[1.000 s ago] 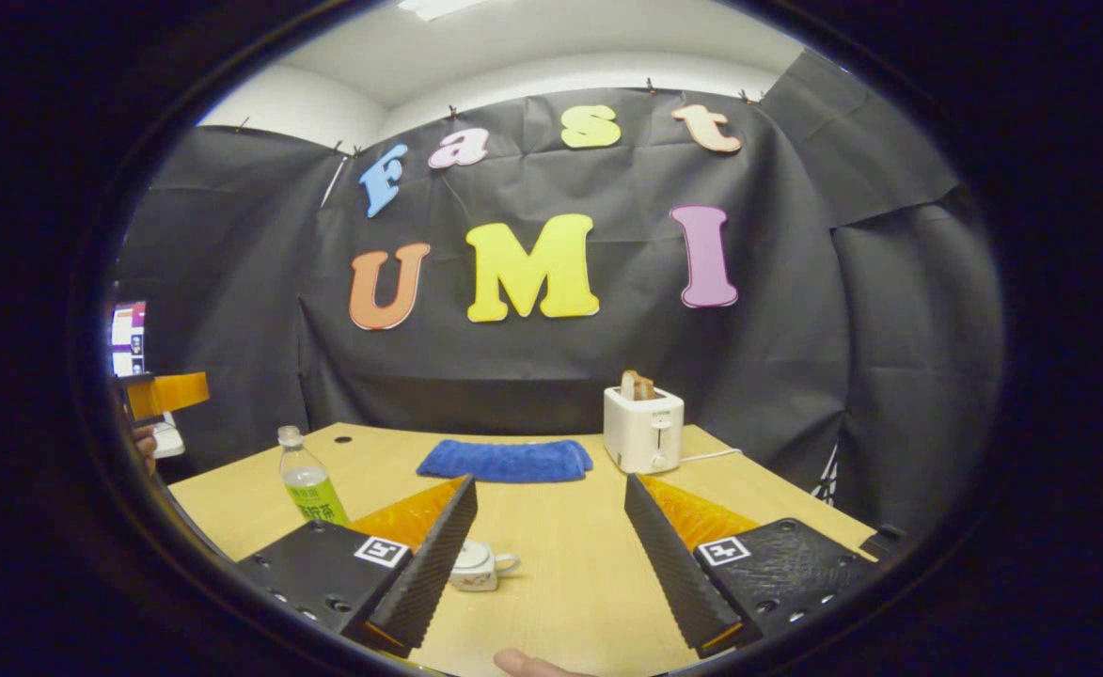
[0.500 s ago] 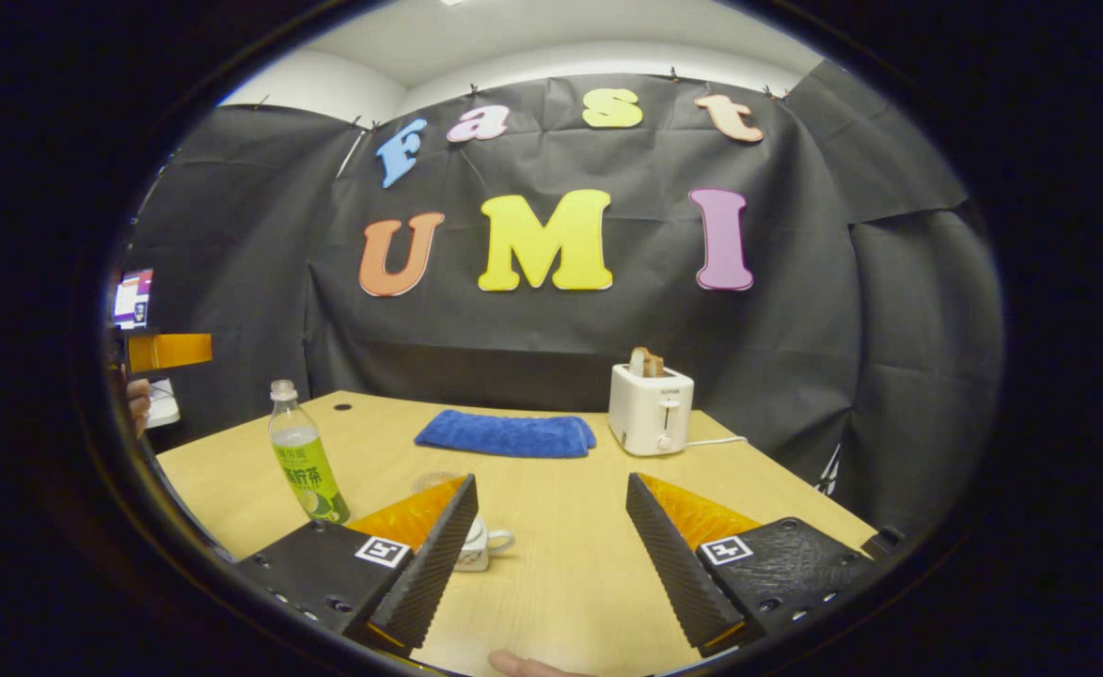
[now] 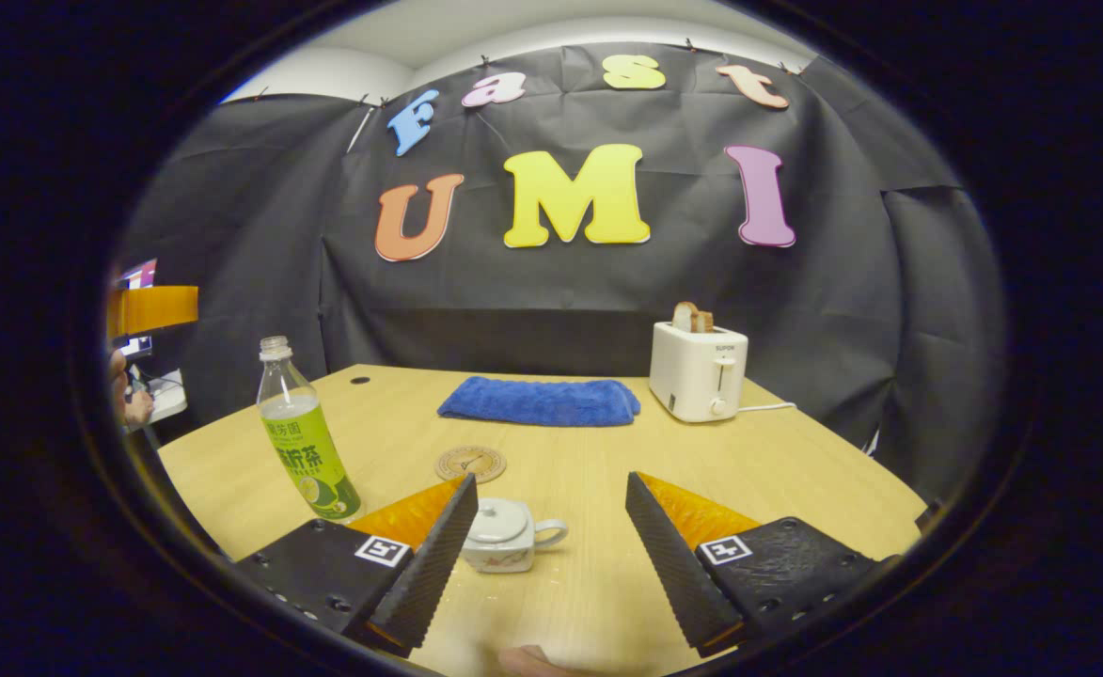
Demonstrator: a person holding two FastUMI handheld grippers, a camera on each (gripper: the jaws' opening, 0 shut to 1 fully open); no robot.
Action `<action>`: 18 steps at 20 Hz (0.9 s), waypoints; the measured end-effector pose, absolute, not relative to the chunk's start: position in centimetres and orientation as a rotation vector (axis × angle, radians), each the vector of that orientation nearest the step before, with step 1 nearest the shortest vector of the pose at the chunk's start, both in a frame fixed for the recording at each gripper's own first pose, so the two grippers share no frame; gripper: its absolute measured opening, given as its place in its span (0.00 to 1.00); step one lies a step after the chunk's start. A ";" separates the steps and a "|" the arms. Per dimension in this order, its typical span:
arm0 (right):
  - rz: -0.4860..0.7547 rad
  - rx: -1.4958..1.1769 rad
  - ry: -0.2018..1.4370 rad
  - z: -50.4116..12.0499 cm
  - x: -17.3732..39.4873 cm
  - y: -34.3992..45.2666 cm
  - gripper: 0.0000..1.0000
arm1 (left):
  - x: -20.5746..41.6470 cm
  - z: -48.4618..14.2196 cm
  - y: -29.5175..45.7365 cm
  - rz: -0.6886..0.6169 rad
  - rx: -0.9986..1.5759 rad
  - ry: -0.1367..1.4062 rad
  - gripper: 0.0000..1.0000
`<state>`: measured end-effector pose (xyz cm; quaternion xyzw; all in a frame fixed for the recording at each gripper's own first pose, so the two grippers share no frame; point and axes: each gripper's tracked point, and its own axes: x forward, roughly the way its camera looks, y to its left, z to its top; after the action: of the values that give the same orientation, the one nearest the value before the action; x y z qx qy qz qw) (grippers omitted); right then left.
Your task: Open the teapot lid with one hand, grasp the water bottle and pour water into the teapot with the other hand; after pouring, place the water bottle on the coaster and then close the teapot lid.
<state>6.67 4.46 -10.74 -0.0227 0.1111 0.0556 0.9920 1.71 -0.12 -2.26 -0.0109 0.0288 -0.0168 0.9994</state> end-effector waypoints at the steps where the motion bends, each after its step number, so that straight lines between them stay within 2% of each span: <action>1: 0.124 -0.047 0.207 -10.8 7.2 5.0 0.95 | 1.7 -2.3 0.0 -0.034 -0.023 0.056 0.98; 4: 0.151 -0.054 0.186 -11.7 8.6 6.0 0.92 | 2.0 -2.8 0.4 -0.025 -0.033 0.070 0.98; 7: 0.208 -0.030 0.242 -13.7 9.9 7.2 0.70 | 2.2 -2.9 0.7 -0.017 -0.045 0.078 0.98; 8: 0.219 -0.029 0.260 -14.2 10.1 7.5 0.59 | 2.2 -2.9 0.8 -0.018 -0.047 0.075 0.98; 9: 0.234 -0.026 0.286 -15.0 10.1 7.6 0.52 | 2.3 -2.8 0.8 -0.020 -0.049 0.073 0.98; 11: 0.259 -0.032 0.283 -14.9 10.3 7.9 0.46 | 2.2 -2.9 0.9 -0.024 -0.049 0.070 0.98; 12: 0.275 -0.039 0.293 -15.2 10.4 8.3 0.46 | 2.2 -2.9 0.9 -0.024 -0.049 0.069 0.98; 13: 0.279 -0.043 0.297 -15.2 10.5 8.2 0.39 | 2.2 -2.8 0.8 -0.025 -0.050 0.070 0.98; 16: 0.294 -0.044 0.300 -15.0 10.8 8.5 0.39 | 2.3 -2.9 0.7 -0.027 -0.043 0.073 0.98; 17: 0.288 -0.028 0.300 -15.2 11.0 8.3 0.29 | 2.3 -3.0 0.8 -0.026 -0.041 0.073 0.98; 18: 0.288 -0.015 0.297 -15.3 11.0 8.4 0.10 | 2.3 -3.1 0.7 -0.026 -0.037 0.075 0.98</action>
<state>11.00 8.37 -15.29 -0.0073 0.1476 0.1429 0.9786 2.30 0.67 -3.10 -0.0186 0.0373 -0.0131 0.9990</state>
